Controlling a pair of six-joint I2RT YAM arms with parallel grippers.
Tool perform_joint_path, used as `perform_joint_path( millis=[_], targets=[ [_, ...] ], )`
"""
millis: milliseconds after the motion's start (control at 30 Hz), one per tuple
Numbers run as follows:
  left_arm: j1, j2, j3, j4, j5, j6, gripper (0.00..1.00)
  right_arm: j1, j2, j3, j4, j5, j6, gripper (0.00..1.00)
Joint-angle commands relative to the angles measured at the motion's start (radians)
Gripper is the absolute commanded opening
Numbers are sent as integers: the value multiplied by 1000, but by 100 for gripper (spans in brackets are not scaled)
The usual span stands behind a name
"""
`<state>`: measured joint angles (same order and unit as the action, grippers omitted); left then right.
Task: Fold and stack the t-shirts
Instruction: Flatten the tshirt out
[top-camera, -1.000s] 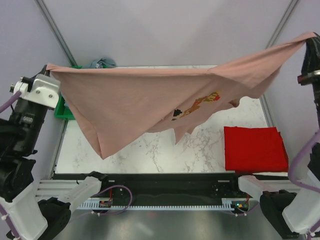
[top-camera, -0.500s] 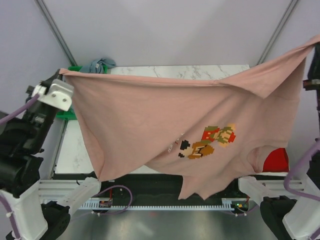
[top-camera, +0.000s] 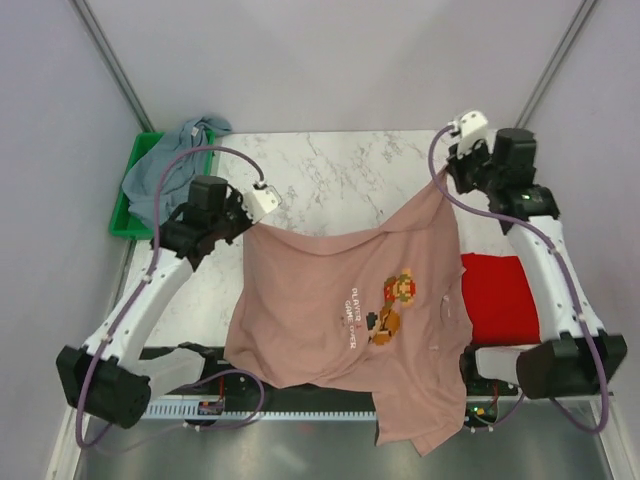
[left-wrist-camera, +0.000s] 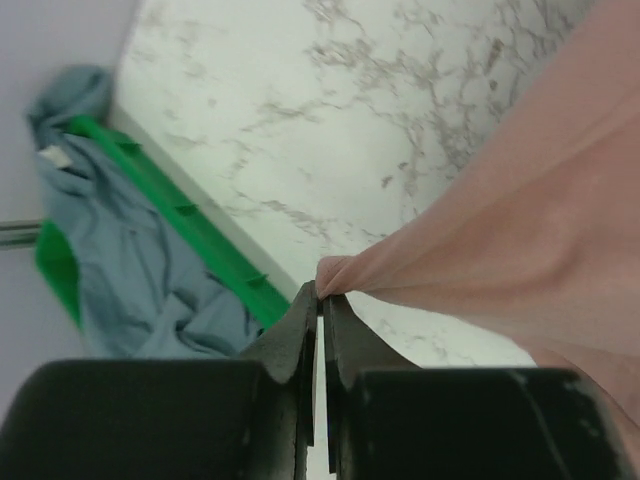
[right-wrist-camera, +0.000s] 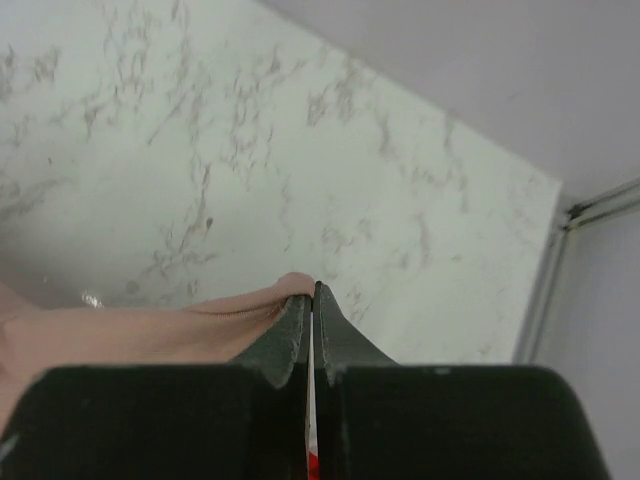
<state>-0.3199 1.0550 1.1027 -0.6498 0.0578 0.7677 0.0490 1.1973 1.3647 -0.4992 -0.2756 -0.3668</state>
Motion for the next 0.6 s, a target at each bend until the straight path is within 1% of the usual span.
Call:
perform_joint_path(
  millis=[0,33,67,100,133,167,200,233,267,300,333,367,400,433,500,533,567],
  targets=[
    [13,123,-56,203,30,-18,6,3,149,-76,135,-35,-30,0],
    [21,226,-46,235,22,-36,6,3,198,-69,183,-18,-35,0],
    [27,276,-28,246,19,-53,6,3,252,-55,206,7,-37,0],
    [45,339,27,251,16,-82,6,2,369,-29,218,51,-35,0],
    [56,446,63,249,10,-99,6,3,433,49,223,73,-35,0],
    [68,511,103,249,1,-116,6,3,494,94,223,91,-34,0],
    [93,561,141,245,-13,-134,6,5,607,138,225,108,-31,0],
    [107,607,223,237,-28,-165,6,3,660,230,226,142,-15,0],
    [119,699,262,230,-32,-180,6,3,712,278,228,157,-8,0],
    [143,735,339,223,-36,-197,6,3,805,327,228,177,2,0],
    [154,773,376,222,-36,-224,5,3,852,427,228,205,14,0],
    [162,801,406,220,-41,-235,5,3,895,477,229,216,31,0],
    [174,857,468,217,-45,-254,5,3,976,528,229,225,41,0],
    [177,879,494,217,-55,-258,5,6,1011,630,229,245,48,0],
    [180,942,563,219,-56,-258,5,9,1108,723,234,262,52,0],
    [180,962,586,217,-91,-257,5,15,1136,793,247,268,49,0],
    [182,987,611,219,-104,-255,6,18,1157,822,257,269,45,0]
  ],
)
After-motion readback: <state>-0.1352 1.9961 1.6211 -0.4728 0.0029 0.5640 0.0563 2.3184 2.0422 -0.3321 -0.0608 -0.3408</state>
